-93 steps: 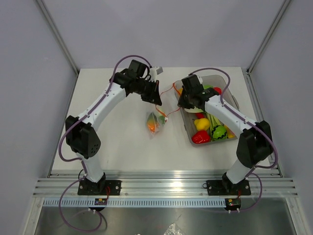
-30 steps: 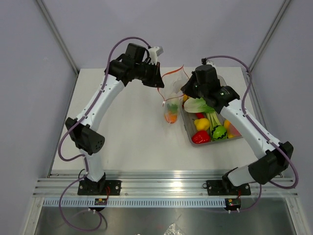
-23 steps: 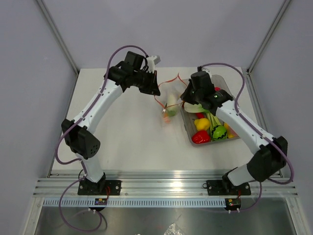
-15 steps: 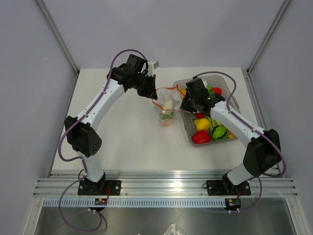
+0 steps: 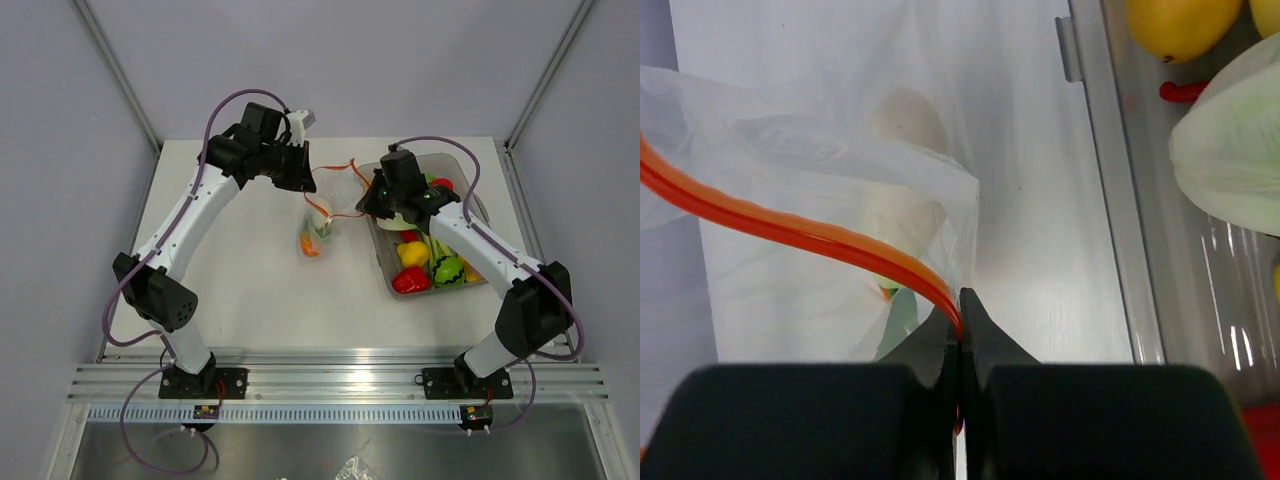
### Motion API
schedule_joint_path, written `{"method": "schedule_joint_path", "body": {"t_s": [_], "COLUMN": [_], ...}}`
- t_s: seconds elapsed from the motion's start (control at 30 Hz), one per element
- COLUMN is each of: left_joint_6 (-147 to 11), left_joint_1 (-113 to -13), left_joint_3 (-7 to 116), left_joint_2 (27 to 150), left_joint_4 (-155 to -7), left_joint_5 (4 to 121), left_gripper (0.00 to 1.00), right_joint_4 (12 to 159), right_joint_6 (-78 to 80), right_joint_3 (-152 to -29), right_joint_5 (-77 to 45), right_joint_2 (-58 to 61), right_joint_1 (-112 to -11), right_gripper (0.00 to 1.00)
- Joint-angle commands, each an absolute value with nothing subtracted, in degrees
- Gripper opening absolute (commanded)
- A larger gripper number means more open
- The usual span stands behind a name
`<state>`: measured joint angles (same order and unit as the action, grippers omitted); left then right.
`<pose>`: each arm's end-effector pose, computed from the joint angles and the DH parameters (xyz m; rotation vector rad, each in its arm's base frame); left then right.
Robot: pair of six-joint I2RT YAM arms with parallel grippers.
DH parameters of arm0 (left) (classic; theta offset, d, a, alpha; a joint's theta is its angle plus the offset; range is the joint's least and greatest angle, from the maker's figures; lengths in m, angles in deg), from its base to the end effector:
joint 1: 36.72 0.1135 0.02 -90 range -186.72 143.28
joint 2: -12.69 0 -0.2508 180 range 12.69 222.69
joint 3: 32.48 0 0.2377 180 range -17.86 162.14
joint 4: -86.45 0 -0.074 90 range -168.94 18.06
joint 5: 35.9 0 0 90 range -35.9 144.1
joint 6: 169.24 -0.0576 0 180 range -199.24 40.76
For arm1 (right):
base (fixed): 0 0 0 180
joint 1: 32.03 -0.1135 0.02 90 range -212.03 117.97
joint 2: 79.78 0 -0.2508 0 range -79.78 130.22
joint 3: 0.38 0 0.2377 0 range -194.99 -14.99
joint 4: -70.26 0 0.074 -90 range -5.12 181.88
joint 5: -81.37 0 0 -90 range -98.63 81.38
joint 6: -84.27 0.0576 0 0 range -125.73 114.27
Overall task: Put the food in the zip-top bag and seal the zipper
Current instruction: Adjust the zipper food storage bag at the center of the board.
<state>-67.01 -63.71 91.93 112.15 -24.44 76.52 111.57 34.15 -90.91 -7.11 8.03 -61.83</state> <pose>0.3180 -0.1866 0.3725 0.5074 2.3529 -0.7882 0.3051 0.1730 0.2933 0.2185 2.3092 0.6126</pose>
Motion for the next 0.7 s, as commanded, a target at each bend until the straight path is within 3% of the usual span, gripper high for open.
{"method": "schedule_joint_path", "body": {"t_s": [0.0,0.3,0.43,0.53,0.57,0.67], "left_joint_6": [-67.3,-69.6,-69.1,-68.5,-68.4,-68.2], "left_joint_1": [-63.4,-62.2,-62.2,-62.3,-62.3,-63.2], "left_joint_3": [94.9,90.4,85.7,85.0,85.0,85.0], "left_joint_2": [108.3,111.4,111.6,112.0,112.1,113.1], "left_joint_4": [-25.1,-24.1,-27.0,-28.4,-28.5,-28.7], "left_joint_5": [75.0,70.6,72.5,74.4,74.8,76.2], "left_gripper": [0.00,0.00,0.00,0.00,0.00,0.00], "right_joint_4": [109.2,112.1,113.7,112.9,112.4,111.9], "right_joint_6": [33.7,32.0,30.8,30.3,30.2,30.2], "right_joint_3": [-95.1,-95.5,-94.9,-93.5,-92.9,-92.0], "right_joint_5": [-12.7,-9.0,-7.2,-6.9,-7.1,-7.0], "right_joint_2": [11.5,16.5,16.4,14.1,13.3,10.2], "right_joint_1": [-62.2,-62.1,-62.1,-62.2,-62.1,-62.1], "right_gripper": [0.00,0.00,0.06,0.38,0.57,0.69]}}
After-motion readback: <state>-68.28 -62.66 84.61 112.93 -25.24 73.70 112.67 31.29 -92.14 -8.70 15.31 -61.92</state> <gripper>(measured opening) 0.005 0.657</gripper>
